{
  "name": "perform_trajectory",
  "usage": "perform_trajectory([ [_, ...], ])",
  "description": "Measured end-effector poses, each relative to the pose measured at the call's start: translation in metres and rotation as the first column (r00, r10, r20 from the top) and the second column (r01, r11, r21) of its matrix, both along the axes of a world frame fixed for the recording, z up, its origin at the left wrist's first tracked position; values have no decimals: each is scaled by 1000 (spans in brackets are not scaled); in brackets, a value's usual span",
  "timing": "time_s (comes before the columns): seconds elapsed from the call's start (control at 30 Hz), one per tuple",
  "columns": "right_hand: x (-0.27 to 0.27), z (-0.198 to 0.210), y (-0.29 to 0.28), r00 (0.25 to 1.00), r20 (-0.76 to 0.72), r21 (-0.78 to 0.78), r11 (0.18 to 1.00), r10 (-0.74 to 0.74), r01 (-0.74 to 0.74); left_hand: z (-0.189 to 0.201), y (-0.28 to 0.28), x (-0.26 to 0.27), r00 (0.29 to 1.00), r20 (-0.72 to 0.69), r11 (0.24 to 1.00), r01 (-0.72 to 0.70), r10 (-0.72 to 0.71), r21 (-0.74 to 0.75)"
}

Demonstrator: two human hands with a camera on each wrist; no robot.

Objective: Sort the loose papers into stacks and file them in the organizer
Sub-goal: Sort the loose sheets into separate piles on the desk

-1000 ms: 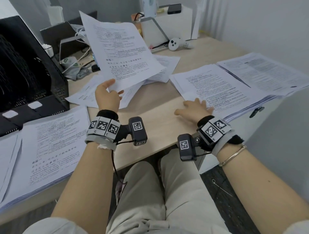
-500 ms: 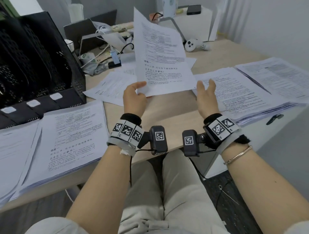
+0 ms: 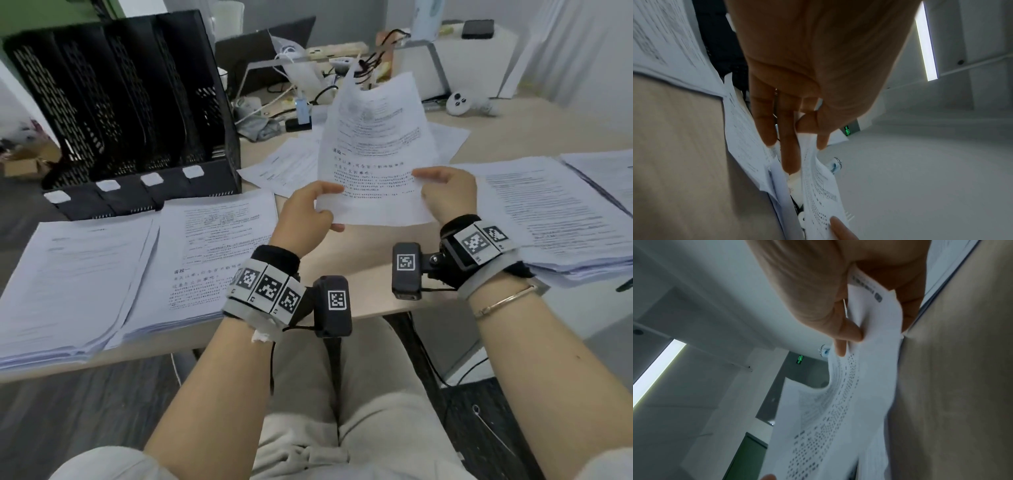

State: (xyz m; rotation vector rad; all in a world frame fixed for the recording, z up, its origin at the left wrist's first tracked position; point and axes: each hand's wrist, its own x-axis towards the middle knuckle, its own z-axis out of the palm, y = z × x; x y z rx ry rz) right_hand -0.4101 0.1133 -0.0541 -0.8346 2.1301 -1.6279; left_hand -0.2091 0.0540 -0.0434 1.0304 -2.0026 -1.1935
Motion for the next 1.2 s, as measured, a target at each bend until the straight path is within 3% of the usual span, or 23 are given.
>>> perform_trajectory([
  [0.23,44,14,-22,997,11,-97,992,77,-75,6,-8,41,989,27,987,-147,145,64],
  [0.37,69,20,-39,981,30,-138,973,190,-184,10,-16,68,970,29,970,-243,242,13],
  [0.57,111,25,-63,885,-89,-86,882,456,-463,16,-41,122,896,43,896,-438,441,-64],
  [0.73,149,29,-85,845,-82,-117,837,528,-534,18,-56,160,819,50,821,-568,571,-68],
  [1.03,176,37,-96,809,-74,-147,796,583,-587,20,-66,193,787,-45,788,-616,615,-4],
  [1.2,173,24,-90,769,-62,-79,765,636,-639,17,-59,195,806,25,804,-587,592,-92],
])
